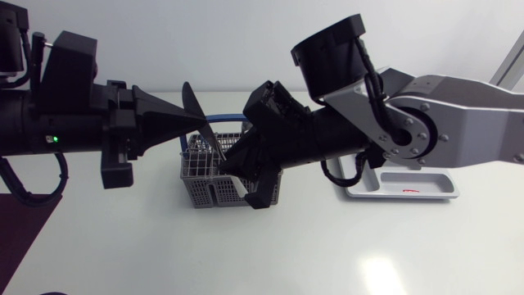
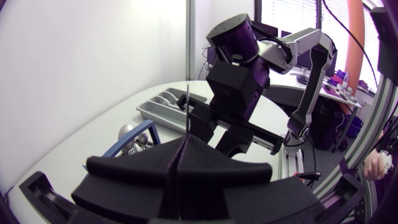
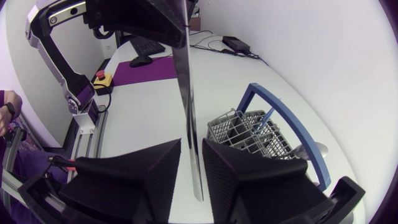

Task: Unload the cutlery basket into the drawer organizer.

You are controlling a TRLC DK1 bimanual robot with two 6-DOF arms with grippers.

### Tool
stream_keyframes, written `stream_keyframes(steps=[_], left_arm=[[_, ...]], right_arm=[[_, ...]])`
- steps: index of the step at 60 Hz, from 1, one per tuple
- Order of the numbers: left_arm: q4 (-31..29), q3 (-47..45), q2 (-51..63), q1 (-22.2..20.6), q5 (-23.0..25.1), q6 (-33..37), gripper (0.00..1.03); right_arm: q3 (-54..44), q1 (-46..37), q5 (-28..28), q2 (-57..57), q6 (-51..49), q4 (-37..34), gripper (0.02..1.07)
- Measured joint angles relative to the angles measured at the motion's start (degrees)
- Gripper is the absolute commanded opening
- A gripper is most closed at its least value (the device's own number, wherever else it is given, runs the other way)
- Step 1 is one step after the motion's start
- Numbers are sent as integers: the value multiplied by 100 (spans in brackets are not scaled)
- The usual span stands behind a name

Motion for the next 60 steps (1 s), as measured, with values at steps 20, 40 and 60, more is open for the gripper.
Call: stream_keyframes(steps=[20,40,60], left_arm=[[-37,0,39,0,28,0,12],[92,39,68,74,79,-7,83],[234,413,68,267,31,-149,95]], right_arm=[[0,63,22,94,-66,-2,8],[-2,90,234,2,-85,-332,8],[-341,-452,494,-654,-120,-894,8]])
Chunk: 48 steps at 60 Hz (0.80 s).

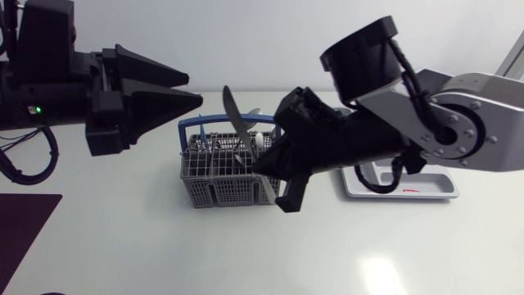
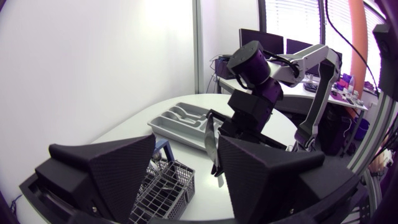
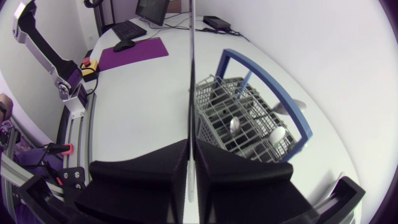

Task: Unload the cutlery basket into the drawer organizer.

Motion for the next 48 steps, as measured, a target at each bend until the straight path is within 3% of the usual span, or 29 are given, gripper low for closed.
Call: stream_keyframes(steps=[15,28,48], left_arm=[[114,17,151,219,-337,-151,95],[116,-125,286,175,-787,205,95],[138,-380,546,142,-1029,610,95]], right_arm=[[-308,-1117,205,-481,-173,-468,8],[-306,-2465,251,-529,-356,-739,8],[437,-4234,457,476,-476,-951,8]])
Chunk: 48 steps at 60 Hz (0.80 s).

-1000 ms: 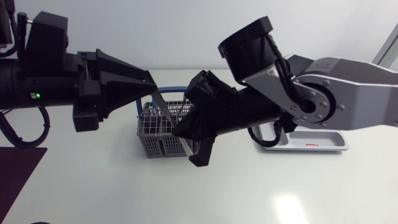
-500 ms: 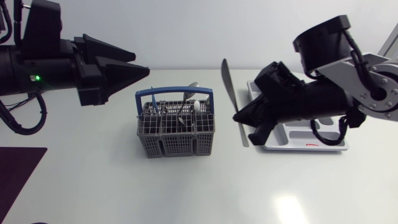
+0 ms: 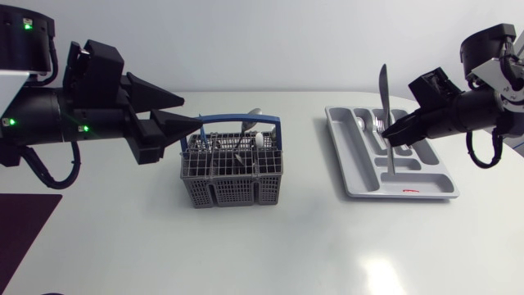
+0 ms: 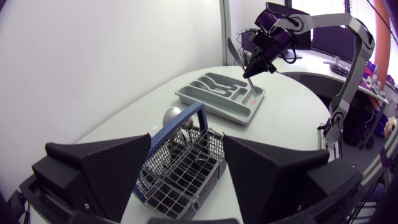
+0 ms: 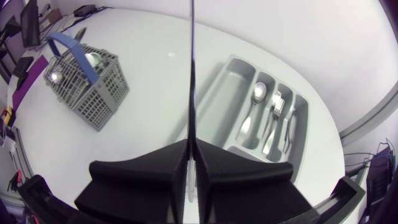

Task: Unload the cutlery basket into the drawer organizer.

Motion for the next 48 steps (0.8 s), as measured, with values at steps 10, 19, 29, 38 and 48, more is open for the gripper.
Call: stream_keyframes(steps=[10,19,29,38,48], left_arm=[[46,-66,13,-50,-87,55,95],[68,-116,20,-98,-138,136,95],[76,-188,20,-162,-219,166,95],[111,-223,20,-162,-238,190,95],[155,-262,20,-162,-240,254,95]], right_arm=[[575,-507,162,706,0,-22,8],[957,-717,474,1252,11,22,8],[1554,-892,752,1921,44,68,8],[2098,-1051,1025,2437,85,68,8],[2848,-1207,1322,3029,173,-17,8]])
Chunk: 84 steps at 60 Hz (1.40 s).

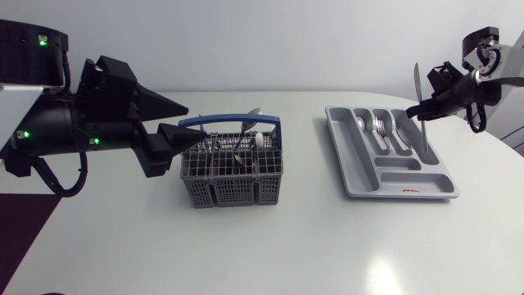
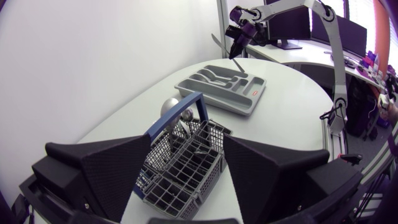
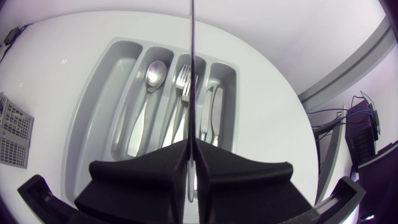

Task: Unload the cutlery basket into the drawer organizer.

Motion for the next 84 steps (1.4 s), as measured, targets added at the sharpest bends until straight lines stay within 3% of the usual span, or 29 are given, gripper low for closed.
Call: stream_keyframes(steps=[51,57,61,66,80,84], left_arm=[[66,-240,-192,-63,-17,39,95],[61,-258,-223,-63,-31,39,95],[61,-280,-251,-63,-61,39,95],[55,-304,-304,-63,-105,39,95],[37,-308,-391,-57,-122,42,95],[37,-337,-415,-37,-122,42,95]], right_arm=[[2181,-247,313,2214,824,-763,11],[2485,-280,339,2494,907,-861,22],[2638,-286,402,2675,931,-894,34],[2710,-289,459,2846,949,-946,41],[2649,-286,498,2959,951,-898,87],[2286,-262,498,2708,951,-610,92]])
